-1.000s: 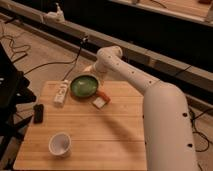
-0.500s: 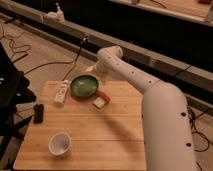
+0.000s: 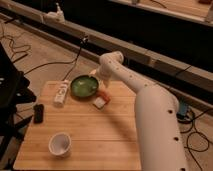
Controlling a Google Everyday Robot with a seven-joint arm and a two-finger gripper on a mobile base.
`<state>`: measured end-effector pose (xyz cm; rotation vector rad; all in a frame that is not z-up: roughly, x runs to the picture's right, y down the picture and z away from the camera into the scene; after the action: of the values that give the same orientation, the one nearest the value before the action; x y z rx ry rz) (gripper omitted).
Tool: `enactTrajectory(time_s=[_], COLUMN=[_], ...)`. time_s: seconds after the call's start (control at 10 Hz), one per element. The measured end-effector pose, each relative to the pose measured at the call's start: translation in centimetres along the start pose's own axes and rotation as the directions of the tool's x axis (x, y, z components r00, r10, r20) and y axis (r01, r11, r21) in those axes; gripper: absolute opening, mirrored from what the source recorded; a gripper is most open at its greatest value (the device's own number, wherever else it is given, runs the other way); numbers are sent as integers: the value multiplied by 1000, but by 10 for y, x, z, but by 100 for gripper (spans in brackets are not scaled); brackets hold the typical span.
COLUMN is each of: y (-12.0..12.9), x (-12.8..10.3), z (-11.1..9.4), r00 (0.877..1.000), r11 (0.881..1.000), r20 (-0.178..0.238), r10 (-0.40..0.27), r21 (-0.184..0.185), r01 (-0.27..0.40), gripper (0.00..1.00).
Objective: Pick up the ceramic bowl
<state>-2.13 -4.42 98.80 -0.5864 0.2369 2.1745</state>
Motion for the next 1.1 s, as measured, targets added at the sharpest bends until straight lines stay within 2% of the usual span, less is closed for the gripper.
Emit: enactTrajectory(time_s=[0.2,0.4,0.6,0.9,1.1], y=[-2,-1,-5,-13,-14], x=[5,15,19,15,5], z=[21,36,41,39,29], r00=[997,993,991,990,990], r11=[998,995,995,996,993], r20=[-44,-95,-122,-132,-125], r10=[58,69,60,52,67], r21=[-35,-65,-70,-68,-88], r01=[-60,-76,-69,-62,-78], gripper=[76,55,35,5,0])
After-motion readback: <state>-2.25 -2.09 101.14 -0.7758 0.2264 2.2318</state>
